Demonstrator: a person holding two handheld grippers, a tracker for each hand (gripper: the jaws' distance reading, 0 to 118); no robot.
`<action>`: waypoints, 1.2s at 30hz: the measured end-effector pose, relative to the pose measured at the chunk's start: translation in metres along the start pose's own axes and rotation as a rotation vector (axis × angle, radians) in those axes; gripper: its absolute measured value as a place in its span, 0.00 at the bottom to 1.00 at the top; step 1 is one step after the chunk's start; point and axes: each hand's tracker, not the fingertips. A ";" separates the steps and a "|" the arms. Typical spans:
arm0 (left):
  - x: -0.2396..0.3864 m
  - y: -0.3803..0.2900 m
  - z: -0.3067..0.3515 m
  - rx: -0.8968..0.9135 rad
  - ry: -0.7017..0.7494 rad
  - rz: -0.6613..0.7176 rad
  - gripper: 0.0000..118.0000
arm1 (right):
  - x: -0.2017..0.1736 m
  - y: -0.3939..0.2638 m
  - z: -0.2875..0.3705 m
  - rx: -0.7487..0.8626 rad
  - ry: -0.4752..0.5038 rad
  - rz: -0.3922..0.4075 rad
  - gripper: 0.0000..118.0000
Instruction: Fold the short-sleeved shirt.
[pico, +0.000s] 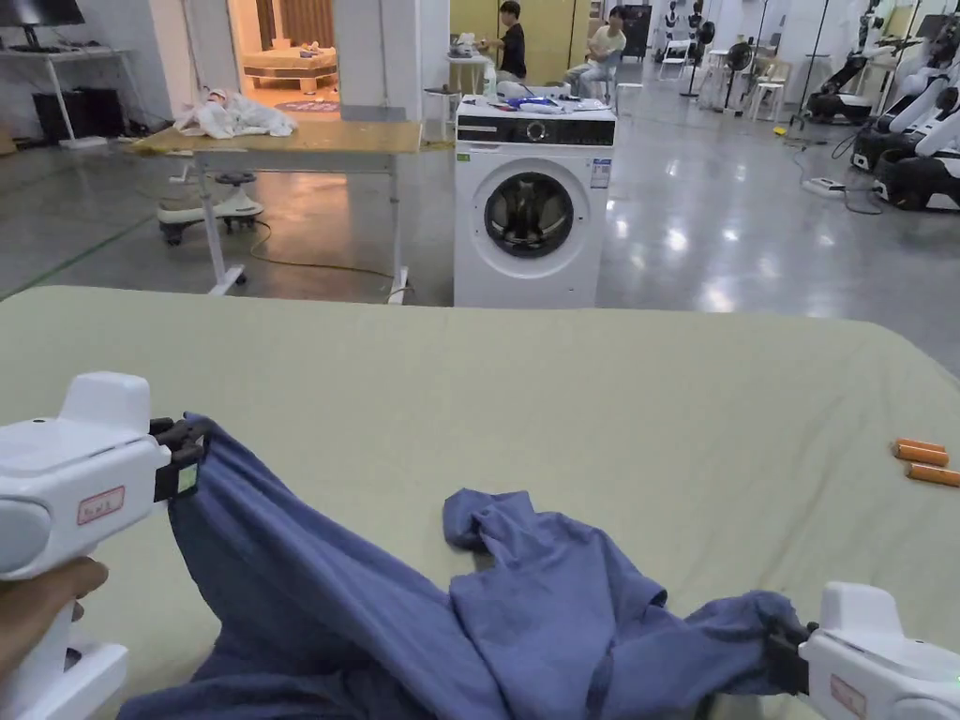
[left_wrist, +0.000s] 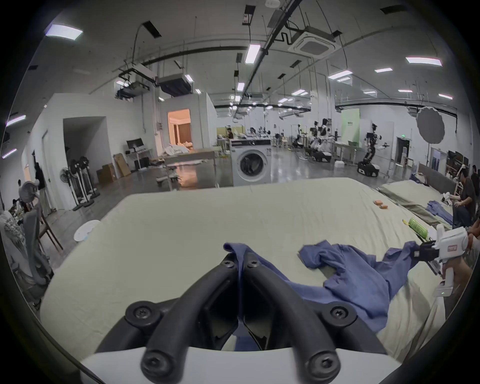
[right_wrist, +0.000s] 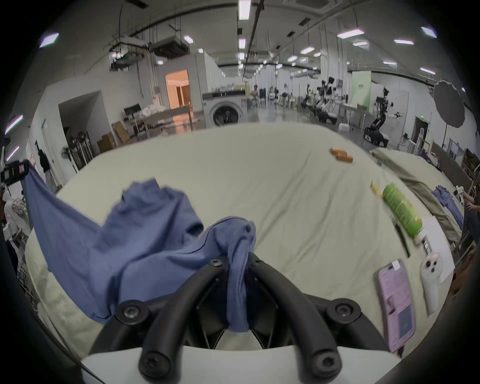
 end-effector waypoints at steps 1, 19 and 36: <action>-0.007 0.006 0.006 0.014 0.014 -0.002 0.00 | -0.001 0.010 0.007 0.022 -0.002 0.005 0.06; -0.132 0.109 0.049 0.128 0.205 0.067 0.00 | -0.013 0.211 0.092 0.358 -0.086 0.078 0.06; -0.123 0.187 -0.015 0.159 0.243 0.129 0.00 | -0.031 0.341 0.072 0.422 -0.138 0.076 0.06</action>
